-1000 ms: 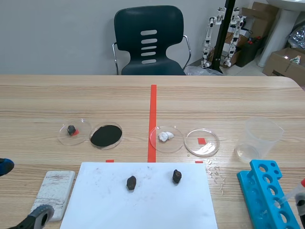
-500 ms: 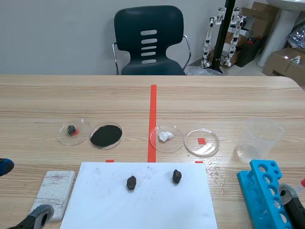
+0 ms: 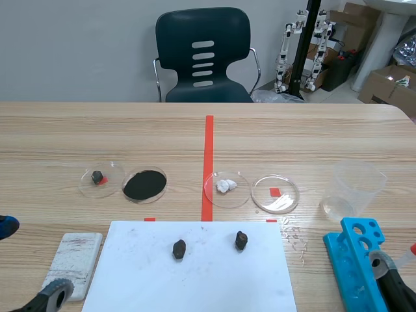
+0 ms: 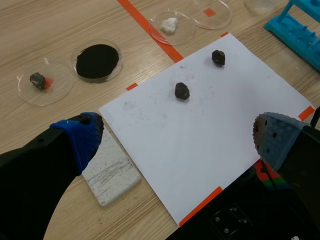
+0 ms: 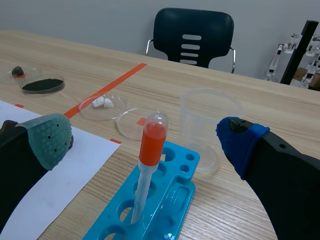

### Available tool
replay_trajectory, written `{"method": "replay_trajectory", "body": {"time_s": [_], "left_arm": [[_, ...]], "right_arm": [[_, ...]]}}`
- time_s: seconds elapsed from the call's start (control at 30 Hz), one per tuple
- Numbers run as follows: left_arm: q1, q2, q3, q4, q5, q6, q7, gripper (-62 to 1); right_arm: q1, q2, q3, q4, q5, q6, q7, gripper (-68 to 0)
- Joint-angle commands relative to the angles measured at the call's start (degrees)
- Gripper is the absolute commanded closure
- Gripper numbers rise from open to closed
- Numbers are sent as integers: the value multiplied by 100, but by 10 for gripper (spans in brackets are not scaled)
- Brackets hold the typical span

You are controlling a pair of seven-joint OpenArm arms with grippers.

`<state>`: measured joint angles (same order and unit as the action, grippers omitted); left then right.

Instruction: Pick up the dropper by the top with the right hand

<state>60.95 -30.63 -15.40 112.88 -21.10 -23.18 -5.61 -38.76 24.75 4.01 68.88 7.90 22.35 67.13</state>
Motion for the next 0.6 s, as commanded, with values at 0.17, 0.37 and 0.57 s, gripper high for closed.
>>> {"method": "replay_trajectory", "body": {"time_s": [0.17,0.37,0.57], "left_arm": [[-17,42,-7,44,-57,-13,-76,-623],[-17,42,-7,44,-57,-13,-76,-623],[-17,42,-7,44,-57,-13,-76,-623]], "right_arm": [[35,35,46,81,63,20,31,-604],[-20,35,48,81,66,20,4,-604],[-184,48,48,81,66,20,68,-604]]}}
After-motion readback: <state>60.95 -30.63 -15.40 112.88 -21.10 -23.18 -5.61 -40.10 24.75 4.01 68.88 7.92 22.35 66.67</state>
